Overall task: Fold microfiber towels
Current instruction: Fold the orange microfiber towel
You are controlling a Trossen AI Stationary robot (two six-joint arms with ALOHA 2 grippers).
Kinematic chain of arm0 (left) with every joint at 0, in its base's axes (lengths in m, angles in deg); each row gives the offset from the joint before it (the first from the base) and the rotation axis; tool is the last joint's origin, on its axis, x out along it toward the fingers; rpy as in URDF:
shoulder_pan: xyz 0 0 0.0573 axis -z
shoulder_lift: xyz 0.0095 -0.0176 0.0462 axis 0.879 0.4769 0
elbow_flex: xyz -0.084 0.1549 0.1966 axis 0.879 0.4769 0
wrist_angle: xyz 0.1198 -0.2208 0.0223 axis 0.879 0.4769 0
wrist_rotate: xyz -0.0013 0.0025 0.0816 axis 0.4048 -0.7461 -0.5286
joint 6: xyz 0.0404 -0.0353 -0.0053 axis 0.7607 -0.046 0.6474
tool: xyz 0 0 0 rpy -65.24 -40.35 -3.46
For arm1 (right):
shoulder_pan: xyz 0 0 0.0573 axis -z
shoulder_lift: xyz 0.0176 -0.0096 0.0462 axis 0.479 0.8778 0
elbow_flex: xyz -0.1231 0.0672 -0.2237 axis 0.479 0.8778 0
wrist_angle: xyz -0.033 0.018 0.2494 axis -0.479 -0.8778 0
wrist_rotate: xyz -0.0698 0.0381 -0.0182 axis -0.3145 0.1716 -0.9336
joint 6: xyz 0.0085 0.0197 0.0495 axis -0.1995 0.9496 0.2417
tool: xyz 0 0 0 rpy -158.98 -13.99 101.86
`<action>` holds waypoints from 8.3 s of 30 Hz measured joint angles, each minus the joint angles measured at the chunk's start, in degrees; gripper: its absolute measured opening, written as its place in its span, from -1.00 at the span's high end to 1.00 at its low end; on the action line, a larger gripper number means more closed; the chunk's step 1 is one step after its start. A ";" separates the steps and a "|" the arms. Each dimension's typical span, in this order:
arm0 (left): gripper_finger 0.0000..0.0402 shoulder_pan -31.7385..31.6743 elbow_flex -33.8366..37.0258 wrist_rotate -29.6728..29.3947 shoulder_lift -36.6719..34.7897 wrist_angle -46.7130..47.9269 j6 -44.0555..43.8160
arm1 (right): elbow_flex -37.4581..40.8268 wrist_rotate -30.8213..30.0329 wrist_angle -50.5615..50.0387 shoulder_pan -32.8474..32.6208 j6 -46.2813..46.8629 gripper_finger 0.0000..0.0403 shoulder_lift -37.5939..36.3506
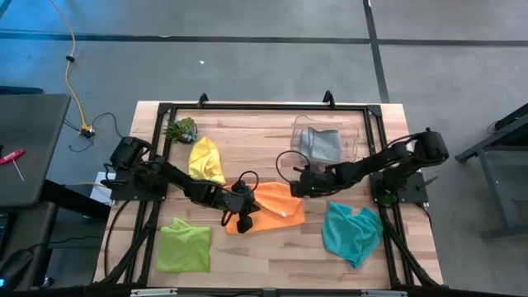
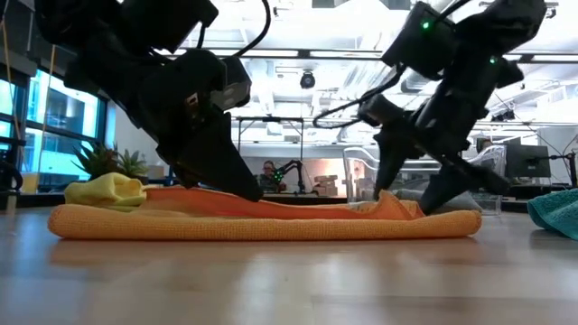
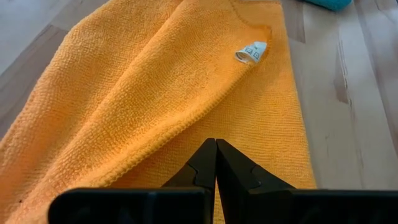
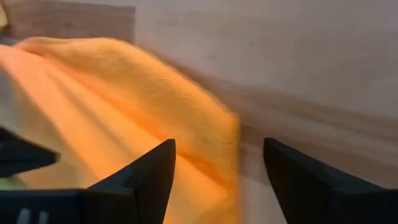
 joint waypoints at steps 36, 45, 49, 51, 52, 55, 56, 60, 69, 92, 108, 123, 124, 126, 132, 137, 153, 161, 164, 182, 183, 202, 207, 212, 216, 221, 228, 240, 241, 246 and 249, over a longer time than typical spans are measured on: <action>1.00 0.04 0.00 0.02 0.00 0.06 -0.01 | 0.04 -4.77 2.28 3.26 -5.66 0.34 1.23; 1.00 0.04 0.00 0.02 0.00 0.06 -0.02 | 0.04 3.11 1.99 2.10 -7.23 0.34 1.14; 1.00 0.04 0.00 0.02 0.02 0.06 -0.05 | 0.12 3.17 -1.47 2.10 -7.56 0.34 -0.31; 1.00 0.04 0.00 0.02 0.00 0.06 -0.05 | 0.14 1.62 -5.98 2.07 -6.81 0.34 -2.25; 1.00 0.04 0.00 0.01 0.00 0.04 -0.11 | 0.29 0.54 -8.70 2.03 -6.01 0.34 -3.49; 1.00 0.04 0.00 0.00 0.00 0.02 -0.05 | 0.36 -1.29 -12.96 1.80 -4.83 0.34 -6.41; 1.00 0.04 0.00 -0.02 0.00 0.03 -0.03 | 0.34 -0.90 -13.21 1.66 -5.38 0.34 -7.04; 1.00 0.04 0.00 -0.79 0.00 -0.01 -0.02 | 0.32 1.93 -9.45 1.49 -6.05 0.34 -6.73; 1.00 0.00 -0.01 -1.27 0.01 -0.09 -0.02 | 0.20 5.03 -0.92 1.54 -3.64 0.03 -1.92; 1.00 0.02 0.00 -1.78 0.00 0.09 0.00 | 0.17 1.73 12.02 1.69 -1.92 -0.01 -0.74; 1.00 0.00 0.00 -2.99 0.00 0.08 0.00 | 0.17 1.53 16.29 2.49 -3.92 0.04 4.28; 1.00 0.00 0.00 -2.98 0.00 0.06 -0.04 | 0.17 -13.92 22.14 2.54 -0.10 0.04 6.22; 1.00 0.00 0.00 -2.99 0.00 0.06 -0.08 | 0.17 -14.00 23.57 2.48 -0.66 0.04 6.17; 1.00 0.00 0.00 -2.99 0.00 0.06 -0.09 | 0.17 -13.93 26.13 2.43 -2.93 0.04 6.17; 1.00 0.00 0.00 -2.97 0.00 0.06 -0.02 | 0.17 -8.88 29.71 2.47 -9.93 0.04 6.15; 1.00 0.00 -0.01 -2.99 0.00 0.06 -0.01 | 0.17 3.91 31.22 2.45 -22.54 0.04 6.15; 1.00 0.00 -0.01 -2.99 0.00 0.06 0.00 | 0.14 7.26 32.35 6.00 -32.20 0.04 0.77; 1.00 0.00 0.00 -3.41 0.00 0.04 0.00 | 0.08 4.48 26.92 10.05 -35.06 0.04 -6.82; 1.00 0.00 0.00 -3.43 0.01 0.06 0.00 | 0.08 2.91 16.90 11.11 -35.22 0.04 -9.60; 1.00 0.00 -0.02 -4.31 0.00 0.04 0.00 | 0.08 0.60 1.90 2.08 -31.08 0.12 -12.89; 1.00 0.00 0.00 -4.31 0.00 0.01 0.00 | 0.08 1.13 2.34 0.80 -29.78 0.16 -11.54; 1.00 4.06 -0.11 -11.90 -27.70 9.60 3.66 | -12.71 3.62 -11.63 1.93 -65.56 0.99 -1.57; 1.00 10.20 0.61 -18.63 -24.04 9.56 -3.90 | -12.58 6.48 -11.23 3.80 -68.43 1.00 3.04; 1.00 15.47 0.66 -18.84 -14.13 7.18 -14.42 | -13.15 11.06 -9.79 4.37 -72.79 1.00 5.35; 1.00 16.96 0.52 -18.47 -5.91 2.90 -21.59 | -13.12 11.76 -8.25 4.35 -74.03 1.00 6.37; 1.00 16.12 0.62 -18.02 -0.37 -0.51 -26.87 | -13.13 11.40 -4.16 4.64 -74.03 1.00 8.00; 1.00 13.22 0.69 -13.50 2.35 -0.33 -25.36 | -14.02 4.07 -1.62 7.07 -74.59 1.00 8.64; 1.00 10.19 0.68 -9.81 2.99 -0.40 -19.96 | -29.58 -7.11 -7.02 21.39 -81.97 1.00 8.08; 1.00 10.02 0.68 -9.66 2.99 -0.37 -19.95 | -31.39 -6.38 -8.96 21.92 -82.84 1.00 7.75; 1.00 9.70 0.70 -7.31 2.99 -0.39 -18.72 | -39.19 -2.58 -21.56 21.94 -87.94 1.00 7.00; 1.00 10.01 0.70 -7.02 2.99 -0.38 -17.38 | -40.42 5.25 -29.64 21.78 -82.37 1.00 7.00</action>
